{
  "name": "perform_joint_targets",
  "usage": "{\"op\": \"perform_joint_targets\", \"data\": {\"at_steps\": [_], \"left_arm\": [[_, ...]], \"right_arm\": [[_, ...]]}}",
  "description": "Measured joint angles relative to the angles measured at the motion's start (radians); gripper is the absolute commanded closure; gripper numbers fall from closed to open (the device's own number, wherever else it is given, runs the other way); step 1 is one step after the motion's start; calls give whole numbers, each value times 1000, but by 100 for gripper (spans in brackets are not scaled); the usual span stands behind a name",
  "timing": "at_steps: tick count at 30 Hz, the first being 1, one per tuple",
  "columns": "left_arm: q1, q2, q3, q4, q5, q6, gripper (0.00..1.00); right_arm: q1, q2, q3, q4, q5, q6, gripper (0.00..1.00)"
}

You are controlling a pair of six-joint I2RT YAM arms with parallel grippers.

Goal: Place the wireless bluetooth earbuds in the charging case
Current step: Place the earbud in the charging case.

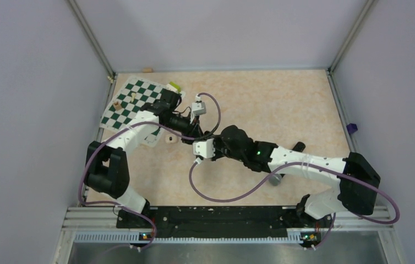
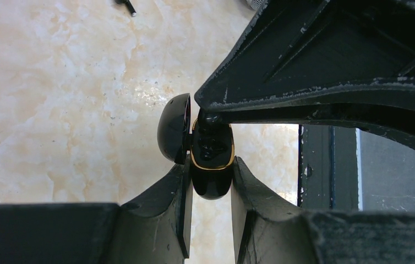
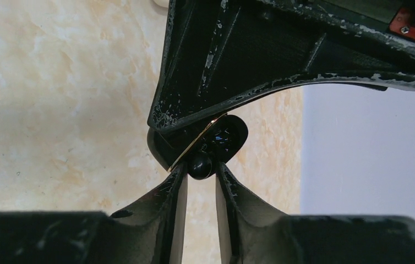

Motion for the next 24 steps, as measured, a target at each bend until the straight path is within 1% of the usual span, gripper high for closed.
{"op": "perform_joint_targets", "data": {"at_steps": [2,7,12,14,16,19,20,24], "left_arm": [[0,-2,-1,-1,1,0,100],[-2,-2,-3,-7,11,1,100],[-3,-6,-3,1,51,10,100],[-3,-8,-3,0,60,17,100],[-3,-8,-3,-5,71,32,100],[-2,-9,4,-56,106,98,100],[-2,-9,12,-93,121,139,100],[10,-30,34,-212,174,278,100]], "right_arm": [[0,0,9,-14,0,4,64],[0,-24,17,-62,-14,21,42],[-2,-54,41,-138,-80,54,28],[-10,-66,55,-157,-108,71,27],[-22,-80,68,-174,-132,84,19],[-77,-114,97,-222,-193,119,4],[-107,-129,109,-240,-217,130,2],[-315,-211,171,-302,-336,177,1]]}}
